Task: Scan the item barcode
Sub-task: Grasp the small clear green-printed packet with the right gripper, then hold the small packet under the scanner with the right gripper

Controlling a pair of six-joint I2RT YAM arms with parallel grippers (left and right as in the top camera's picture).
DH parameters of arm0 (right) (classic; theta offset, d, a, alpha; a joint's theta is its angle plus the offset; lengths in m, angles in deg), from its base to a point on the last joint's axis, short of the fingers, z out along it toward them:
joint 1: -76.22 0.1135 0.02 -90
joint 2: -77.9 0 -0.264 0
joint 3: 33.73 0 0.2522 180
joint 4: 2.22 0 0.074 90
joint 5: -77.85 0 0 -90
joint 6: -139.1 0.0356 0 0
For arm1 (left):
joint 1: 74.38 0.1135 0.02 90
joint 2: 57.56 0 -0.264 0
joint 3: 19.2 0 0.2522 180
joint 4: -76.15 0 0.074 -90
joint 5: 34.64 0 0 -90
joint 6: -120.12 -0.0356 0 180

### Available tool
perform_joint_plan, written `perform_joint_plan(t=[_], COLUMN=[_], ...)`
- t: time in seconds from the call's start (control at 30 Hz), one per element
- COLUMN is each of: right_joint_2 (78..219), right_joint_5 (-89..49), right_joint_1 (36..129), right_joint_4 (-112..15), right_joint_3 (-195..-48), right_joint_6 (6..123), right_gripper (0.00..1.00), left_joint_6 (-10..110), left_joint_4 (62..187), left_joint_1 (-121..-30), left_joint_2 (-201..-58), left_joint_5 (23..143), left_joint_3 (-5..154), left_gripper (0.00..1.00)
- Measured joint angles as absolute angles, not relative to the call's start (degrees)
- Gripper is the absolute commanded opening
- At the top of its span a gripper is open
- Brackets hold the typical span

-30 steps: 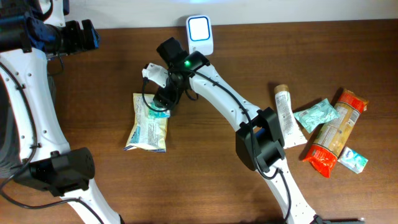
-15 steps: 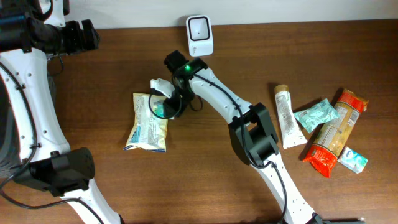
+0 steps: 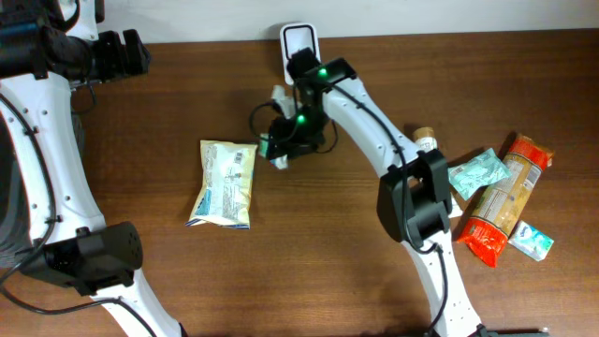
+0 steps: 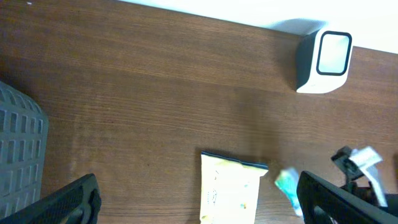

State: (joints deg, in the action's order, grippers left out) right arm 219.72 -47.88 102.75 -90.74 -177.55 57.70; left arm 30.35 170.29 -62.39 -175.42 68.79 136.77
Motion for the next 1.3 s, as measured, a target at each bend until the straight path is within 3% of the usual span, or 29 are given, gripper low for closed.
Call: perform_joint_plan(t=[0.1,0.3,0.6,0.77,0.87,0.9,1.03,1.3], right_joint_2=[220.53,220.57,220.59,220.88,220.88,220.88,220.9,218.32], right_joint_5=[-44.14,-32.43,-28.86,-30.39,-31.07,-31.35,-36.47,-63.68], right_joint_1=[103.23,103.31,103.53,103.58,103.6,103.58,103.53,100.32], right_joint_4=[-91.05,-88.43,-85.65,-84.49,-84.45,-84.45,-84.58,-88.01], right_joint_3=[-174.67,-174.99,-174.95,-171.15,-171.15,-171.17,-171.02,-170.47], right_joint_6=[59.36,50.4,49.35,50.81,52.1,52.43,50.68,39.51], right_gripper=[0.56,0.51,0.45,0.26,0.04,0.04,0.04,0.04], left_joint_6=[30.35,30.35,30.35,30.35,30.35,30.35,30.35,30.35], left_joint_4=[170.29,170.29,170.29,170.29,170.29,170.29,170.29,170.29], left_joint_1=[-62.39,-62.39,-62.39,-62.39,-62.39,-62.39,-62.39,-62.39], left_joint_2=[-175.42,-175.42,-175.42,-175.42,-175.42,-175.42,-175.42,-175.42], left_joint_5=[68.79,68.79,68.79,68.79,68.79,68.79,68.79,68.79], left_joint_3=[136.77,136.77,136.77,136.77,136.77,136.77,136.77,136.77], left_gripper=[0.99,0.99,0.99,0.99,0.99,0.99,0.99,0.99])
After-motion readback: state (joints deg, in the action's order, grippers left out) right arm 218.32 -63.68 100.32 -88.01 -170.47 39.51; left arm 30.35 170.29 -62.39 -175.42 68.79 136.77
